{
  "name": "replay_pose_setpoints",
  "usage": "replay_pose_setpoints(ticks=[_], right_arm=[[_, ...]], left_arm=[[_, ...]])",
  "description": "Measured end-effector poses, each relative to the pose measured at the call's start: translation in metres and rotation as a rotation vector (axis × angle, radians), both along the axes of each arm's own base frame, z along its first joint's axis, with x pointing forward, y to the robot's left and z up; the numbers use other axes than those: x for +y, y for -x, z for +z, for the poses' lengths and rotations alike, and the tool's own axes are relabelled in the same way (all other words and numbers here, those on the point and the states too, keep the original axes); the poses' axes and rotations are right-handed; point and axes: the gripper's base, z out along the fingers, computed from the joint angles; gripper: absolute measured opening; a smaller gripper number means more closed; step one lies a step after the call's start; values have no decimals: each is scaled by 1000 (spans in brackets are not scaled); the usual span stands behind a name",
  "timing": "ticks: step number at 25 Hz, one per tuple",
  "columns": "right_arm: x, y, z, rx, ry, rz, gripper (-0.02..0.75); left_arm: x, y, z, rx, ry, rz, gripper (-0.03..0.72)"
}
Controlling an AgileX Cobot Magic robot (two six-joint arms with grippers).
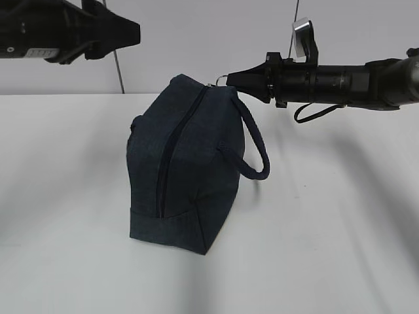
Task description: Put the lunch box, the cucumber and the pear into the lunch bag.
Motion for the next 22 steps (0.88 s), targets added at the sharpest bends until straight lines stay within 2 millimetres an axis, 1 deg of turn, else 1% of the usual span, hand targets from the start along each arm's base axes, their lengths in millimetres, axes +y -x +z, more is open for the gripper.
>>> replay_pose_setpoints(ticks=[7, 8, 16, 22], right_arm=[[0, 0, 0, 2, -1, 0, 0], [0, 0, 0, 2, -1, 0, 0], [0, 0, 0, 2, 0, 0, 0], [0, 0, 0, 2, 0, 0, 0]], left_arm=[[-12, -30, -6, 12, -17, -29, 393], [-13, -34, -10, 24, -20, -29, 393], [-25, -63, -26, 58, -46, -68, 386], [-34, -81, -26, 122, -82, -117, 375]])
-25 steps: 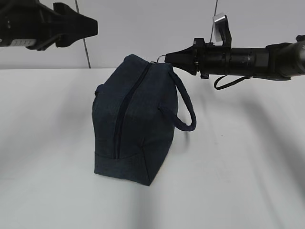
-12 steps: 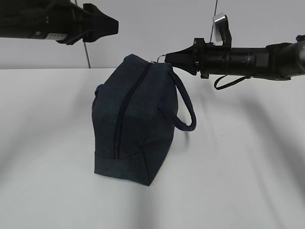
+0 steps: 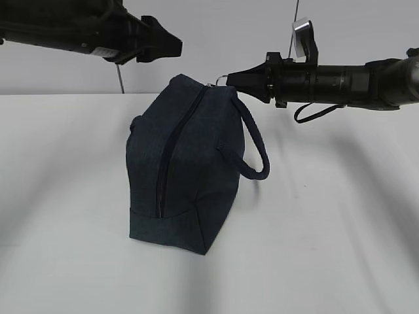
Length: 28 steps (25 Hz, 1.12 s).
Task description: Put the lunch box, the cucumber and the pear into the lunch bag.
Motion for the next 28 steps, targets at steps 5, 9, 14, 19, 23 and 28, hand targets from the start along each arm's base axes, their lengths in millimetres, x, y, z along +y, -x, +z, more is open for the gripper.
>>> replay_pose_setpoints(ticks=[5, 9, 14, 19, 23, 28], right_arm=[[0, 0, 0, 0, 0, 0, 0], [0, 0, 0, 0, 0, 0, 0], [0, 0, 0, 0, 0, 0, 0], [0, 0, 0, 0, 0, 0, 0], [0, 0, 0, 0, 0, 0, 0], [0, 0, 0, 0, 0, 0, 0]], left_arm=[[-6, -13, 7, 98, -49, -38, 372], [-7, -19, 9, 197, -126, -63, 369], [-8, -26, 9, 276, -186, -71, 367], [-10, -32, 1, 335, -219, -91, 350], [-12, -40, -8, 362, -226, -90, 327], [-13, -41, -7, 360, -225, -88, 241]])
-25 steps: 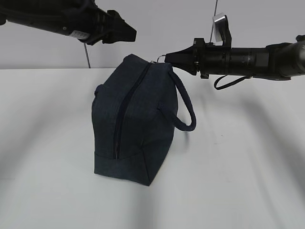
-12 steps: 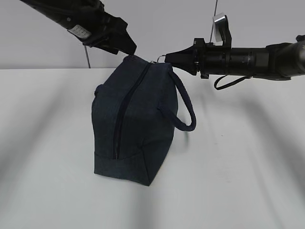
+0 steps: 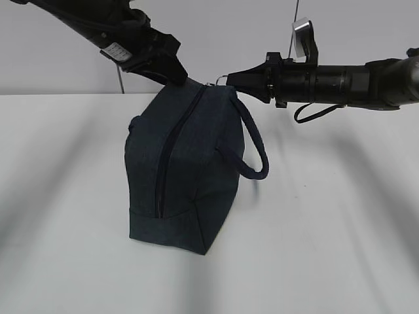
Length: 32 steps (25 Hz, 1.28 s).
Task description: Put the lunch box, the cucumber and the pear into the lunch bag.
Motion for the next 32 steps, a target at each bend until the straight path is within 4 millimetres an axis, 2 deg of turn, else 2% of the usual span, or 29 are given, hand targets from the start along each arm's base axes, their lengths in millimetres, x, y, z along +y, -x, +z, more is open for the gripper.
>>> replay_pose_setpoints(ticks=[5, 12, 22, 32], right_arm=[[0, 0, 0, 0, 0, 0, 0], [0, 0, 0, 0, 0, 0, 0], [0, 0, 0, 8, -4, -1, 0], [-14, -2, -1, 15, 0, -26, 0]], left_arm=[[-2, 1, -1, -4, -21, -12, 155], [-15, 7, -2, -37, -68, -50, 36], [-16, 7, -3, -38, -74, -53, 29], [-16, 7, -2, -37, -74, -55, 28]])
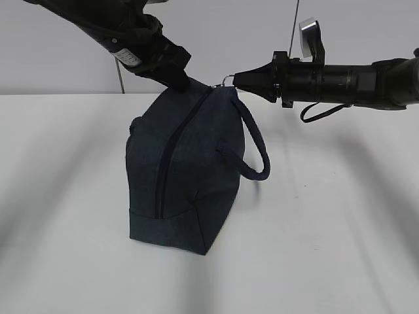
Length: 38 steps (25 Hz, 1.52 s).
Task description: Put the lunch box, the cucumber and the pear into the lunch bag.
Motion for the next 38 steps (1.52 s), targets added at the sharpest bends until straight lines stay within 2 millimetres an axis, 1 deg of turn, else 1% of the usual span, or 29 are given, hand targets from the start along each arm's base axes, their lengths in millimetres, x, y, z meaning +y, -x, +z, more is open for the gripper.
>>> replay_pose_setpoints(ticks=[4, 8, 12, 15, 18, 25, 33, 38], right_arm=[[0, -1, -4, 9, 2, 0, 0], [0, -4, -9, 9, -1, 1, 0], [0, -8, -14, 13, -8, 5, 0], [0, -11, -24, 36, -21, 5, 0], [1, -13, -30, 46, -30, 10, 0], [1, -15, -37, 60, -37, 8, 0], [0, -19, -61, 104, -51, 1, 0], [0, -20, -64, 112, -41, -13, 0]], left_arm=[[0, 1, 3, -5, 2, -1, 28], [1, 5, 11, -19, 2, -10, 27], [1, 6, 12, -20, -1, -13, 27], [2, 6, 12, -23, -4, -16, 27], [2, 6, 12, -27, -8, -25, 27], [2, 6, 13, -32, -9, -32, 27], [2, 8, 16, -50, -10, -50, 27], [0, 10, 21, -67, 17, -80, 27]])
